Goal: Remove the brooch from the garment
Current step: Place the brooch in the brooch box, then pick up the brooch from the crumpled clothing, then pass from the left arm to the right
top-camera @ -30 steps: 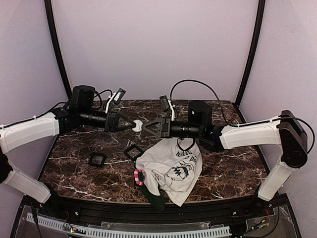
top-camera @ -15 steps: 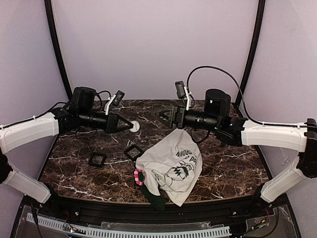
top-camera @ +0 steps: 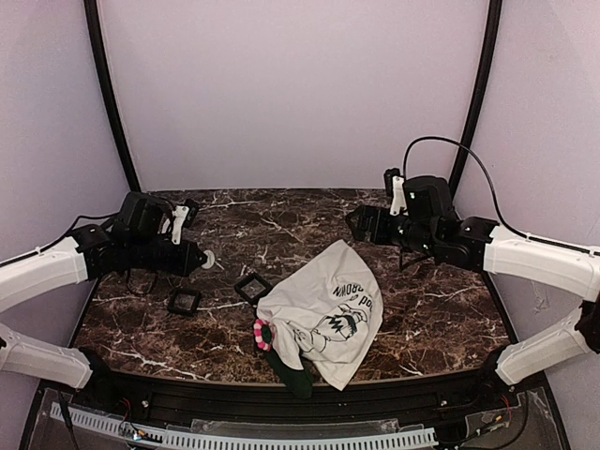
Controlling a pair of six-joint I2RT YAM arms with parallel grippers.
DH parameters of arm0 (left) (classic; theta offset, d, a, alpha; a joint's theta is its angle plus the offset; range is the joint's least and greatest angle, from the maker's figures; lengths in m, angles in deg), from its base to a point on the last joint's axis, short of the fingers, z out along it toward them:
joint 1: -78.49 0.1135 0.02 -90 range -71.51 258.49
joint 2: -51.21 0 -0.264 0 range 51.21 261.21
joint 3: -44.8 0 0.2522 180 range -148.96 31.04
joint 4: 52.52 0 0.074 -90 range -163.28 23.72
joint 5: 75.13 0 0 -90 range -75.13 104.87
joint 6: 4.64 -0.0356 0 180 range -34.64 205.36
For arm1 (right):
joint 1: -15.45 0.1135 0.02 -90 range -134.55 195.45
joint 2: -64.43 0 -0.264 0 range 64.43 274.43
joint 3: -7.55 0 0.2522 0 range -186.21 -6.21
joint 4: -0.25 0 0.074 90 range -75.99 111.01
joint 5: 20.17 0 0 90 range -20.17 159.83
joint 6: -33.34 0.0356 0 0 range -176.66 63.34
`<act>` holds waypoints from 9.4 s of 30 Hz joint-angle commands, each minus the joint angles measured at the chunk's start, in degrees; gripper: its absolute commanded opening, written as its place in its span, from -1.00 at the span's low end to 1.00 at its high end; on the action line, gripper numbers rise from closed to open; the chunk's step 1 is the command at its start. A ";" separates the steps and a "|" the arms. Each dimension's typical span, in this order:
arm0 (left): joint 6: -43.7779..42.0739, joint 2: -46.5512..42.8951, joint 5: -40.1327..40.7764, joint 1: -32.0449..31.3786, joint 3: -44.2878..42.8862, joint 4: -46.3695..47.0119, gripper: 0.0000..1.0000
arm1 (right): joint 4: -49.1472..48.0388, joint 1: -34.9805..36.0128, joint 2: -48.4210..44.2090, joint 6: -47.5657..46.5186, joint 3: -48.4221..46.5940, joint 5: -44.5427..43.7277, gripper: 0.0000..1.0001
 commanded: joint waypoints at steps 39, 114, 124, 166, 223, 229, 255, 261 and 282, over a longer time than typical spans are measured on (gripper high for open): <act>4.51 22.40 29.16 1.03 -2.73 -17.56 -0.97 | 7.19 -1.91 -5.11 2.95 4.85 -7.68 0.97; 15.62 7.95 -21.07 -11.92 12.84 17.26 0.73 | -2.50 24.62 9.98 -0.73 3.16 11.82 0.68; 16.71 14.52 -24.52 -12.80 12.23 21.19 0.44 | -3.03 25.97 14.37 -1.12 0.77 11.73 0.59; 19.55 12.54 -21.97 -12.55 8.78 21.90 -0.98 | -3.19 26.24 16.06 2.60 2.54 10.48 -1.00; -8.67 19.69 -50.16 3.23 -13.19 -0.48 -0.98 | -0.63 23.39 20.09 -5.80 -16.19 8.06 -0.16; -8.20 20.28 -49.12 3.22 -13.46 -0.77 -0.98 | 1.74 24.15 21.90 -6.28 -16.68 6.50 -0.40; -7.61 20.33 -49.03 3.19 -13.28 -0.27 -0.98 | -0.10 25.15 25.33 -4.65 -17.94 4.22 -0.93; -7.62 20.63 -48.86 3.23 -13.19 -0.25 -0.98 | -0.49 25.07 25.62 -3.85 -18.29 2.92 -1.00; -7.80 18.98 -44.85 3.08 -12.08 0.96 0.59 | -11.98 19.95 17.37 8.74 -7.90 7.16 -1.00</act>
